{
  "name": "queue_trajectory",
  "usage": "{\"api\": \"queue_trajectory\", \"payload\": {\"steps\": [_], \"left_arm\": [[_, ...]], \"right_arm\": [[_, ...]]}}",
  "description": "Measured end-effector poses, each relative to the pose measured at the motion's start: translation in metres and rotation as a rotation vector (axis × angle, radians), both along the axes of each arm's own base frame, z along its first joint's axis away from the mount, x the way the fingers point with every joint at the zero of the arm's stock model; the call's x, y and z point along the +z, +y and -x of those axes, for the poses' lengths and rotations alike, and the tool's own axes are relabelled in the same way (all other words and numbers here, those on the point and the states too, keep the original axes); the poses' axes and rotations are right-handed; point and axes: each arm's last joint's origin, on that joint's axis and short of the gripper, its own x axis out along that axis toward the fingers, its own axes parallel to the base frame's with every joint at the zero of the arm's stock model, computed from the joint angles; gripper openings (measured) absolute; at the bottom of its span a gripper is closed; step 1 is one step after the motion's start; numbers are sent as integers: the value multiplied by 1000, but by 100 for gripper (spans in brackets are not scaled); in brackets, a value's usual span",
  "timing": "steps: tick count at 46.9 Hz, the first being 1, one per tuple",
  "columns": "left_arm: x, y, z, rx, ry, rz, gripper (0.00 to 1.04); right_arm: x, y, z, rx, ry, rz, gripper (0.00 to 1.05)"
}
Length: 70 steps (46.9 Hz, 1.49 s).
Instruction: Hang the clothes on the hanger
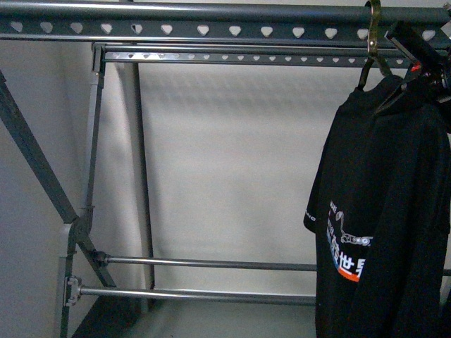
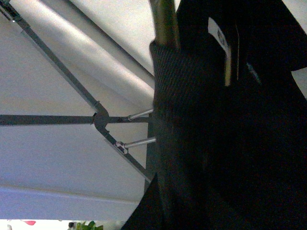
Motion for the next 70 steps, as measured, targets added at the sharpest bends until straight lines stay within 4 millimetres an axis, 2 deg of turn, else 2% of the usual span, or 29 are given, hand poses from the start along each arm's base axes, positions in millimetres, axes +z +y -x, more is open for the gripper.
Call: {"api": "queue_trajectory", "payload": {"steps": [2,7,12,16,18,21,23,27,28,32,35,38,41,45,55,70], "left_arm": [[-3,0,2,0,-9,0,4],[-4,0,5,0,-21,-2,4],[-3,0,9,0,-25,-3,4],[-3,0,13,0,-27,-3,4],[-2,0,14,0,-26,-3,4],[-2,0,17,0,-28,-3,4],[-2,0,18,0,-29,-3,4],[-2,0,20,0,-27,-3,4],[-2,0,21,0,-27,-3,4],[-2,0,22,0,-30,-3,4],[-2,0,23,0,-29,-3,4],[-3,0,25,0,-28,-3,4],[-3,0,26,0,-28,-3,4],[-3,0,29,2,-24,-3,4],[-6,0,38,0,-21,-3,4],[-6,0,38,0,-21,-3,4]], "right_arm": [[-1,-1,6,-15,-41,20,18],[4,-5,21,-136,-198,154,36],[25,-11,58,-289,-433,291,55],[50,-12,129,-317,-671,353,76],[52,-8,164,-300,-727,361,85],[39,3,225,-264,-787,391,99],[24,10,260,-259,-832,423,97],[6,15,292,-257,-932,434,97],[2,15,296,-272,-936,433,97],[-18,13,299,-283,-753,496,86],[-58,10,297,-230,-601,575,75],[-114,2,294,-172,-515,611,61],[-143,-6,293,-148,-483,614,51],[-144,-14,294,-211,-488,620,35],[-144,-15,294,-214,-491,619,2],[-144,-15,294,-212,-492,618,2]]}}
